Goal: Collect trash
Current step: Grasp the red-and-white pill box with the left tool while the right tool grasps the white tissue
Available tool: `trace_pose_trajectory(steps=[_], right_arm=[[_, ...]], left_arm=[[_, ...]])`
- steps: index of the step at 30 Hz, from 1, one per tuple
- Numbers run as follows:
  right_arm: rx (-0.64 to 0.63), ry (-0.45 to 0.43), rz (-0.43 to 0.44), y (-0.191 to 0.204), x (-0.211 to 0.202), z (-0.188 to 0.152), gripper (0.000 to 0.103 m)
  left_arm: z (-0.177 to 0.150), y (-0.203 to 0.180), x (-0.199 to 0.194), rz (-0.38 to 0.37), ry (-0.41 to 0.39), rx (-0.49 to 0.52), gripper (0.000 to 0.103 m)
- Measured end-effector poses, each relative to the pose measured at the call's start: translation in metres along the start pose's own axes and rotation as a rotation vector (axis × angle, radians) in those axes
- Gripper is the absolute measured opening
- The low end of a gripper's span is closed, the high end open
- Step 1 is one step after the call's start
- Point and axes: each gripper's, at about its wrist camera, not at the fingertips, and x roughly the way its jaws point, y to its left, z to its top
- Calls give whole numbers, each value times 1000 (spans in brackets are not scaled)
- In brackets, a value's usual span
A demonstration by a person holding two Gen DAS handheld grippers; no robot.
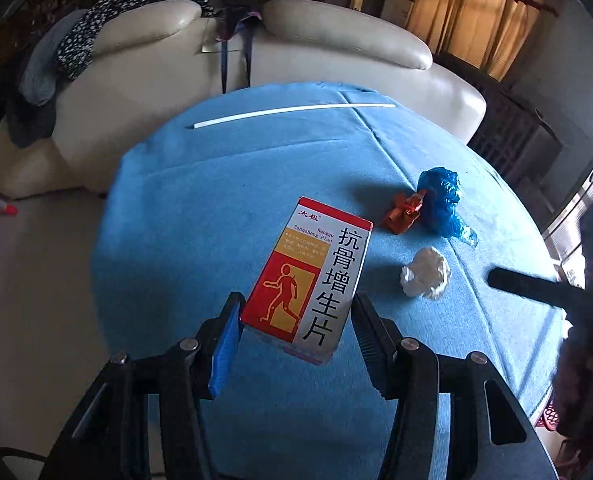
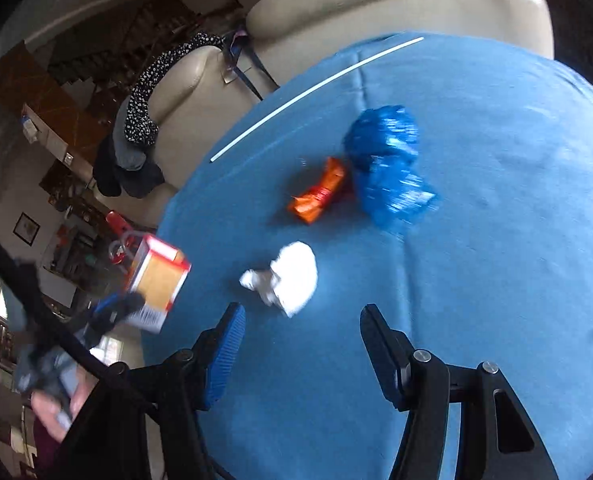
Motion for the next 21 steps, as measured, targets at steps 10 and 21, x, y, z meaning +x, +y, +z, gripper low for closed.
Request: trace_pose_trajectory(steps=[10,21], right_arm=[[151,80,0,-1,74,21,39],[36,-29,-59,16,48,7,27]], left_arm=[[-10,-1,-31,-12,-53,-23,56],[-16,-17,-38,-39,-45,-15,56]])
